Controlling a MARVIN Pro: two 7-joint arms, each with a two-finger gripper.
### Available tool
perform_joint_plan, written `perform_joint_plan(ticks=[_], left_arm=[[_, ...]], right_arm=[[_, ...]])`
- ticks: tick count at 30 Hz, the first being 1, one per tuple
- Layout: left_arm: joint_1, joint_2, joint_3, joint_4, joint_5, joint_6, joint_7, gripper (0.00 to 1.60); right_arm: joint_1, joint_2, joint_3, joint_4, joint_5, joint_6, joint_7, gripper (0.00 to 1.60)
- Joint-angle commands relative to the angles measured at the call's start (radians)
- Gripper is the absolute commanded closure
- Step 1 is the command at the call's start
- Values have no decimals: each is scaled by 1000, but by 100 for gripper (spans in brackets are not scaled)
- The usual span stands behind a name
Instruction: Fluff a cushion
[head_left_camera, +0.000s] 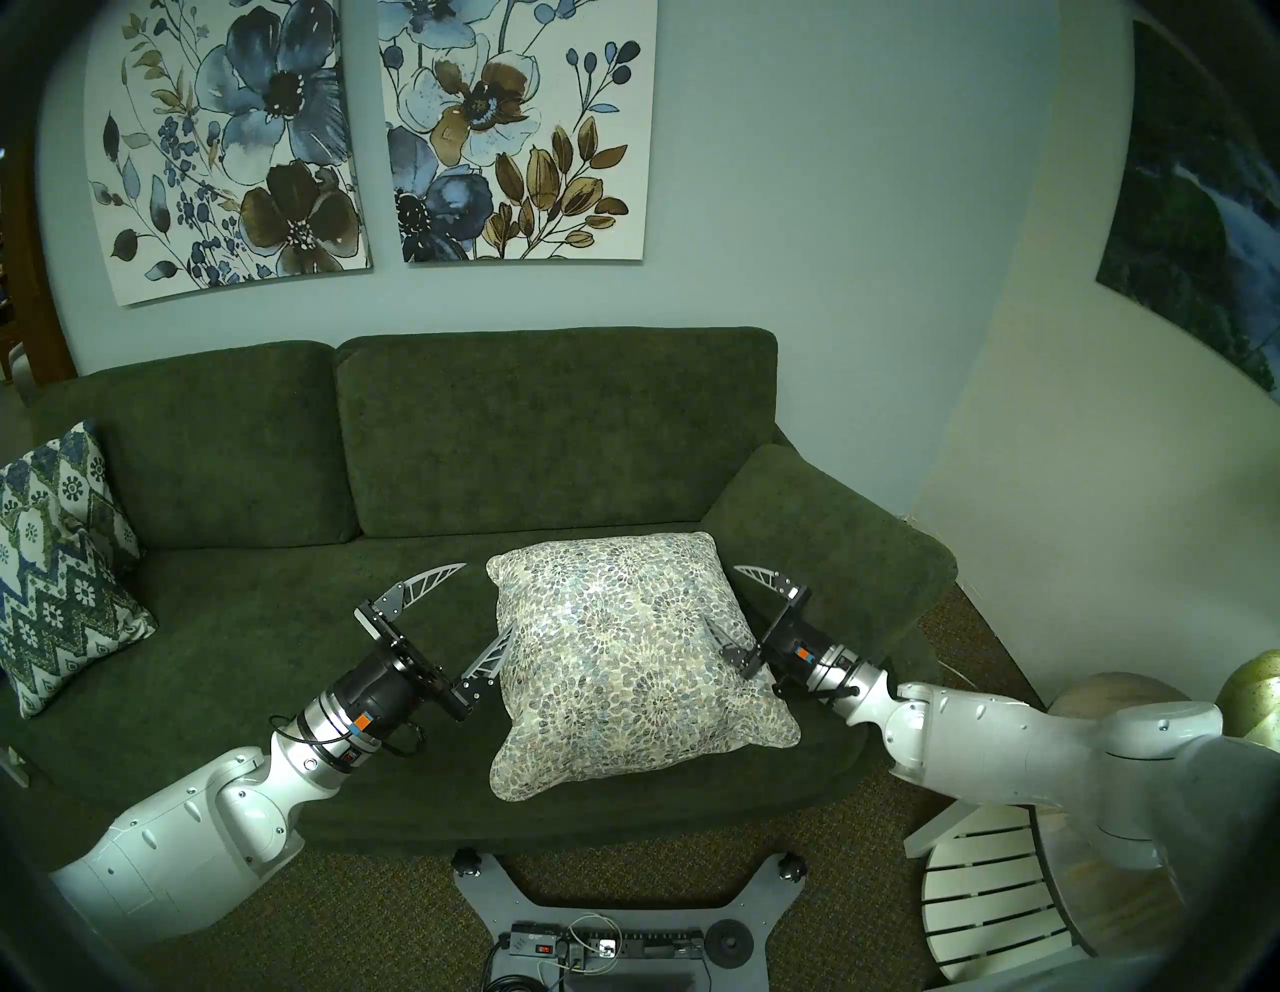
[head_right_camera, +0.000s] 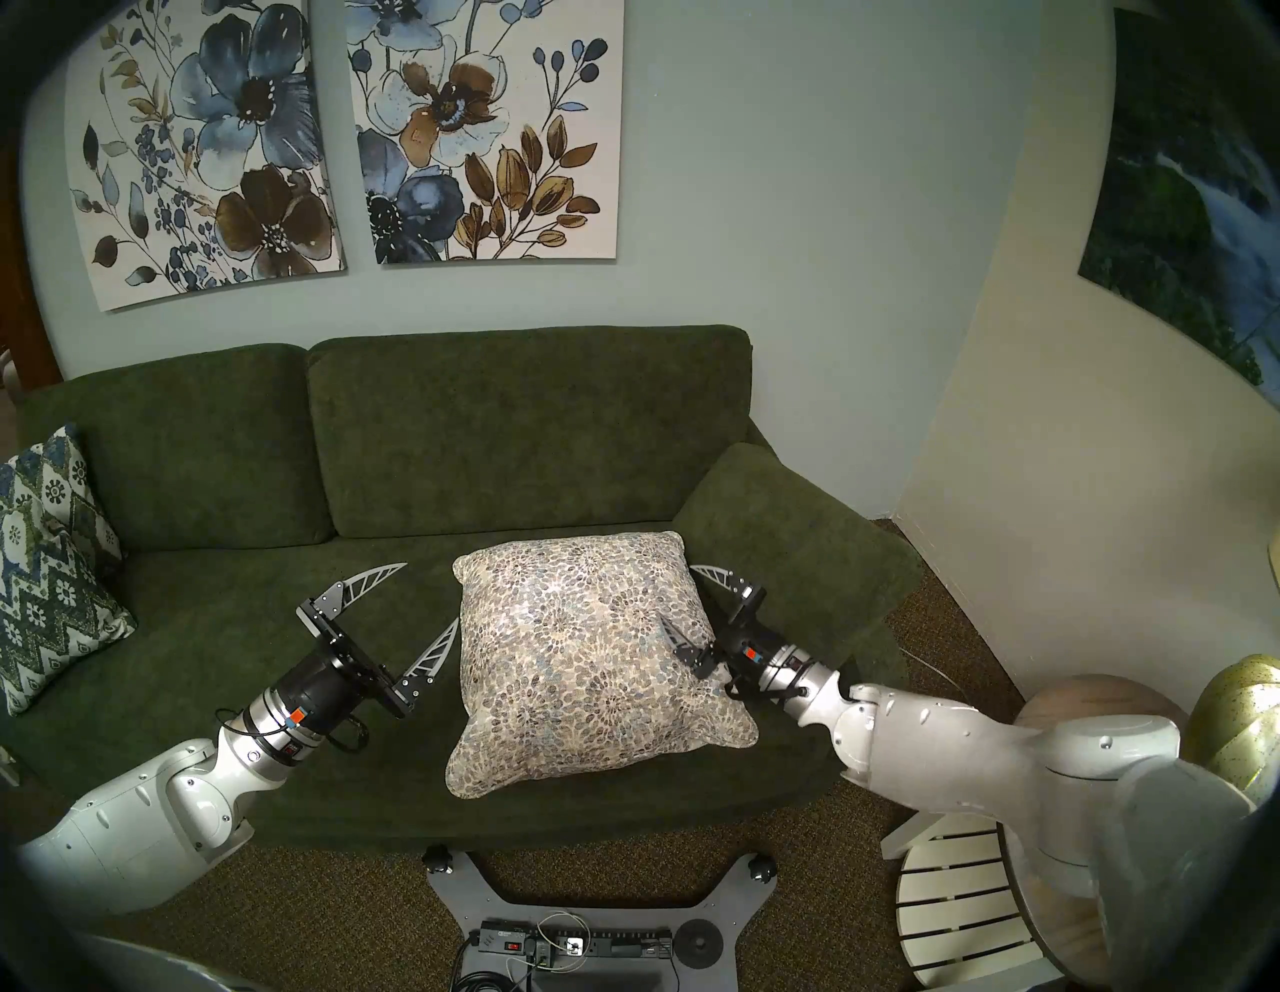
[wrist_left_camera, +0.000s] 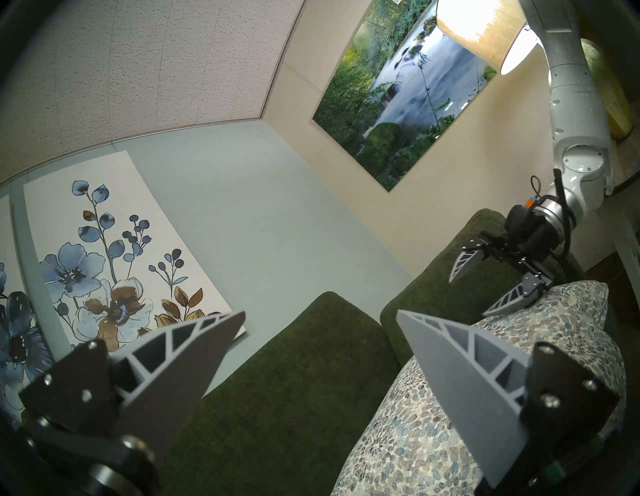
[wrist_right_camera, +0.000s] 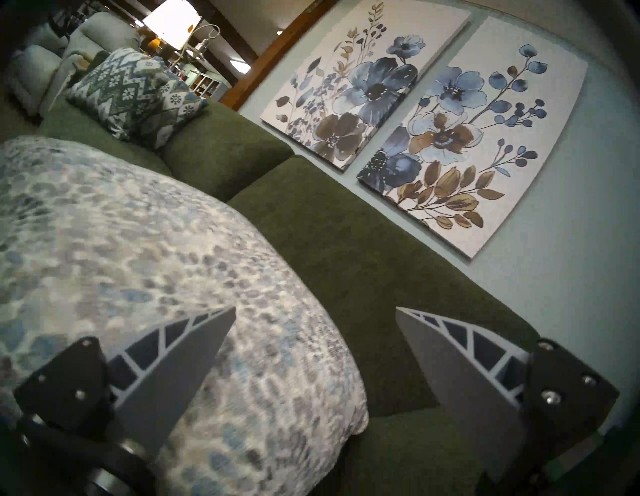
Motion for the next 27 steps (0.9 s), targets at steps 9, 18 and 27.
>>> perform_joint_plan(ticks=[9, 18, 27], left_arm=[[-2, 0, 1, -2, 0, -1, 1, 0], [-2, 0, 2, -2, -1, -1, 1, 0], [-3, 0, 2, -3, -1, -1, 2, 0]], right_arm=[[-113, 224, -56, -125, -49, 0, -61, 0], [-149, 301, -79, -229, -80, 0, -101, 0], [-169, 386, -73, -380, -153, 34, -178, 0]])
